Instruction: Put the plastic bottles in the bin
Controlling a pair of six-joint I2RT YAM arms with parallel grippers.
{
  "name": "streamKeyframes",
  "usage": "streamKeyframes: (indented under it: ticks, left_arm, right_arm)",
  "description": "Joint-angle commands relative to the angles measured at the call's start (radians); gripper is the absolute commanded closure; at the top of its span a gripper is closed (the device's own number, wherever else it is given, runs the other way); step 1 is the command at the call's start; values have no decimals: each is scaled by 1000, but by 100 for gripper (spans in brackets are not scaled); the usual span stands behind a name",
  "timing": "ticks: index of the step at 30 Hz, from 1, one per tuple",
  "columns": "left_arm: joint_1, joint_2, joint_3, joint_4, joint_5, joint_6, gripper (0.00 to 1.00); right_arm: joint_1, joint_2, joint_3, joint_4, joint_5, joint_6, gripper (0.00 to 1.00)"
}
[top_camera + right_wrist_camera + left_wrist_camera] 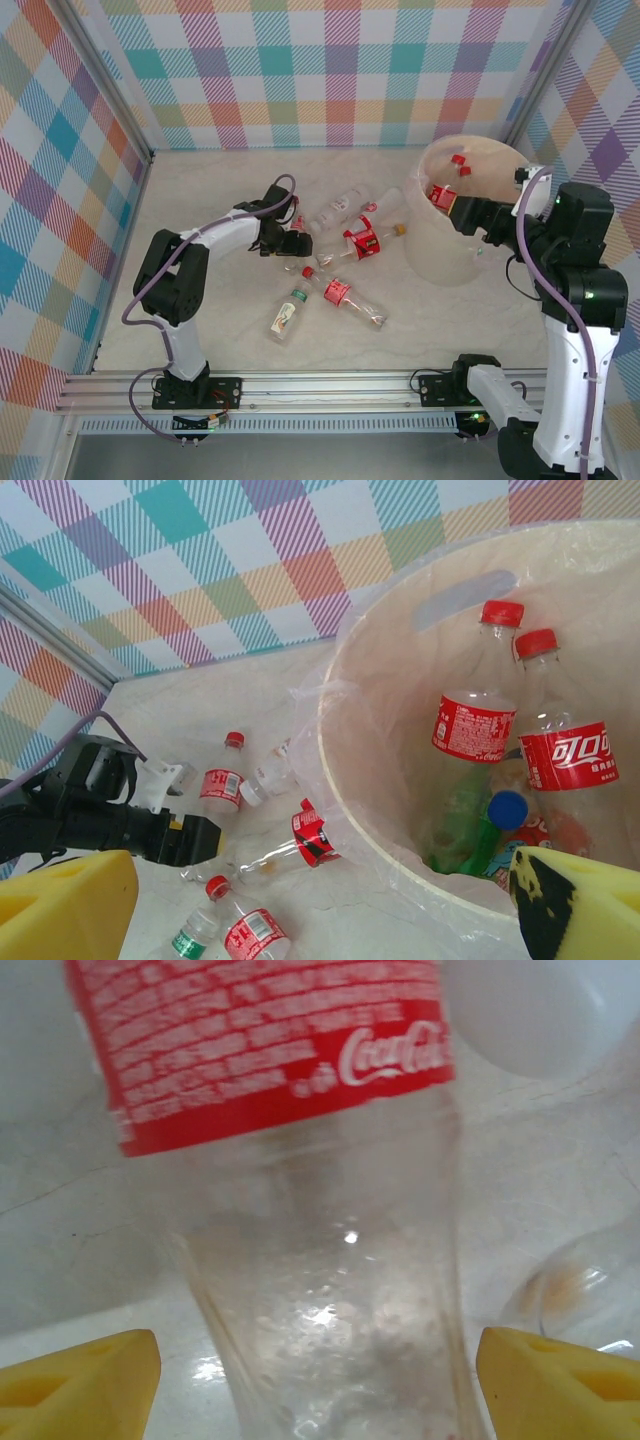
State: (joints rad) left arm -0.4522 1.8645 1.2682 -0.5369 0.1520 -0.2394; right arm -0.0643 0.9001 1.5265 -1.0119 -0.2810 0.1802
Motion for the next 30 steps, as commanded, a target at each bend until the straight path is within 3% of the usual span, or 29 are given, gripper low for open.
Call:
streamKeyframes:
  ticks: [1, 15, 30]
  left_arm:
    - [6, 11, 13, -24, 22, -27, 19]
    - [31, 35, 2, 5, 38, -42, 36]
    - [32, -57, 4, -1, -37, -8, 53]
  right_arm:
    - [-2, -5, -10, 9, -1, 12, 5]
    - [-1, -25, -79, 51, 8, 6, 1]
    - [-1, -39, -74, 33, 52, -21, 1]
